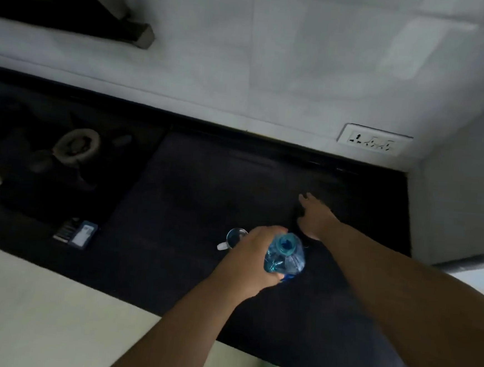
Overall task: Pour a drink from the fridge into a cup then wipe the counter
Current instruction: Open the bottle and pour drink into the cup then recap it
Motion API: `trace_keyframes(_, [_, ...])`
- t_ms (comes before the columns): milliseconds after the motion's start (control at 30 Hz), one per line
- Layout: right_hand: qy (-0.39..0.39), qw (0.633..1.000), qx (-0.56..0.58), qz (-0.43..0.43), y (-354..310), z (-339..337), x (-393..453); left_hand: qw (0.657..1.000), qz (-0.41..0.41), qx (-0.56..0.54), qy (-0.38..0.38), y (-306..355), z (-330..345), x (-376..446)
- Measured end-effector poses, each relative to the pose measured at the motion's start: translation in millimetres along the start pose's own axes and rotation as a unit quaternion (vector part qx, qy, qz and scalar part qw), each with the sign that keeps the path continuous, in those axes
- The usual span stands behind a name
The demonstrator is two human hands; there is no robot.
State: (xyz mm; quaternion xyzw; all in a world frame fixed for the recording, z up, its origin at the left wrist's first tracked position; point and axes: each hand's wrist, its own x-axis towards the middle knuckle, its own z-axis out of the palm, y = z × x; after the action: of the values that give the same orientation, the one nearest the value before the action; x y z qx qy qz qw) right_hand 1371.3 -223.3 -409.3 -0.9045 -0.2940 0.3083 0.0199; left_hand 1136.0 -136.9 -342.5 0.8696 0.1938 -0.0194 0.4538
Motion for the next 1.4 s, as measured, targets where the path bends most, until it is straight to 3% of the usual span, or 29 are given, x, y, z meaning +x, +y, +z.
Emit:
trace_keyframes(67, [-0.011, 1.0, -0.023, 0.003, 2, 13, 7, 1.0, -0.006, 0.002, 0.008, 0, 3, 0])
trace_keyframes(267, [0.079, 0.995, 0.014, 0.052, 6, 29, -23, 1.0, -0.017, 0.0, -0.001, 3, 3, -1])
trace_keyframes(400, [0.09, 0.992, 0.036, 0.082, 17, 44, -46, 1.0, -0.016, 0.0, -0.013, 3, 2, -1])
trace_keyframes(667, [0.151, 0.957, 0.221, 0.108, 31, 37, -103, 0.999, -0.022, -0.031, -0.017, 4, 4, -7])
trace_keyframes(833, [0.225, 0.912, 0.336, 0.073, 21, -11, -164, 0.995, -0.051, -0.072, 0.041, 17, -2, -17])
trace_keyframes(967, [0.293, 0.867, 0.402, 0.007, -5, -67, -215, 0.99, 0.005, -0.109, 0.087, 49, -30, -21])
trace_keyframes(1100, [0.338, 0.793, 0.505, -0.054, -48, -125, -268, 0.977, 0.095, -0.154, 0.111, 96, -79, -30])
trace_keyframes(1267, [0.291, 0.682, 0.634, -0.218, -108, -182, -333, 0.974, 0.166, -0.123, 0.097, 144, -145, -54])
trace_keyframes(1333, [0.284, 0.678, 0.625, -0.264, -126, -193, -348, 0.97, 0.197, -0.1, 0.097, 154, -168, -64])
trace_keyframes(1400, [0.301, 0.706, 0.579, -0.277, -140, -199, -357, 0.967, 0.215, -0.079, 0.114, 159, -187, -75])
